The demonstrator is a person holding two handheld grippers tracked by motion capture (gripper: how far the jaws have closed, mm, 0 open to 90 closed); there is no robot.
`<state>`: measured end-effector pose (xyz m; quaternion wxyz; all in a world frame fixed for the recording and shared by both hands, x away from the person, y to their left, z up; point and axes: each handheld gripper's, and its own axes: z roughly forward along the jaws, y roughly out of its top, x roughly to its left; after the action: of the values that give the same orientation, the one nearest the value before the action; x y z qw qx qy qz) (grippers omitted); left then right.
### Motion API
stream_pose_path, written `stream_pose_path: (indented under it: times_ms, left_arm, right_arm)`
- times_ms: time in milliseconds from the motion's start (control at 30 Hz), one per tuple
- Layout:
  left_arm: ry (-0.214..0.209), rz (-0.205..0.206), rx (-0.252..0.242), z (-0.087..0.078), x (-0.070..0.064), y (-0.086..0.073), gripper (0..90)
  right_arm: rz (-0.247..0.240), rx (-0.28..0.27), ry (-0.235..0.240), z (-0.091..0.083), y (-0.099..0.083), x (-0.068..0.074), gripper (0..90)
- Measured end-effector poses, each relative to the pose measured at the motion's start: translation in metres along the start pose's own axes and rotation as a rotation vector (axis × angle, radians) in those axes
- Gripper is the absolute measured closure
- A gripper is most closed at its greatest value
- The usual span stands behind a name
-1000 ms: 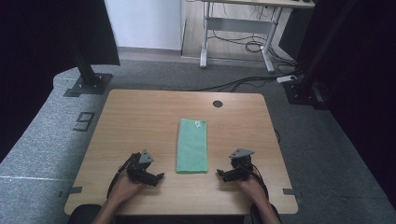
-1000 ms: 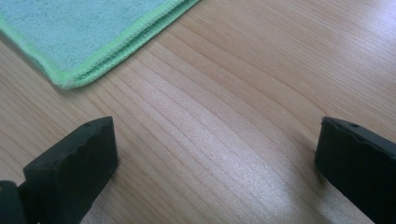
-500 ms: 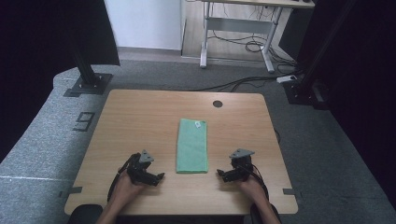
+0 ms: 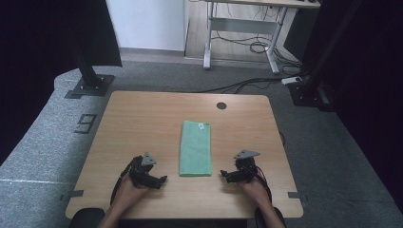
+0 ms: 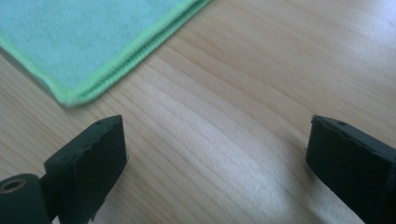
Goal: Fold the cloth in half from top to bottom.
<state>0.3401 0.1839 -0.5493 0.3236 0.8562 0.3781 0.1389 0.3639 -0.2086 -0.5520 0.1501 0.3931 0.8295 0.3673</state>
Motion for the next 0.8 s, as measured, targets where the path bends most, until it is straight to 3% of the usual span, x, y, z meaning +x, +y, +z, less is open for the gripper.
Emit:
stream_pose_path:
  times_ms: [400,800]
  left_arm:
    - [0.000,0.000,0.000,0.000,0.000,0.000,0.0]
    - [-0.001,0.000,0.000,0.000,0.000,0.000,0.0]
  right_arm:
    - [-0.024,-0.019,0.057,0.002,0.019,0.012,14.5]
    - [-0.078,0.010,0.129,0.012,0.042,0.035,40.7]
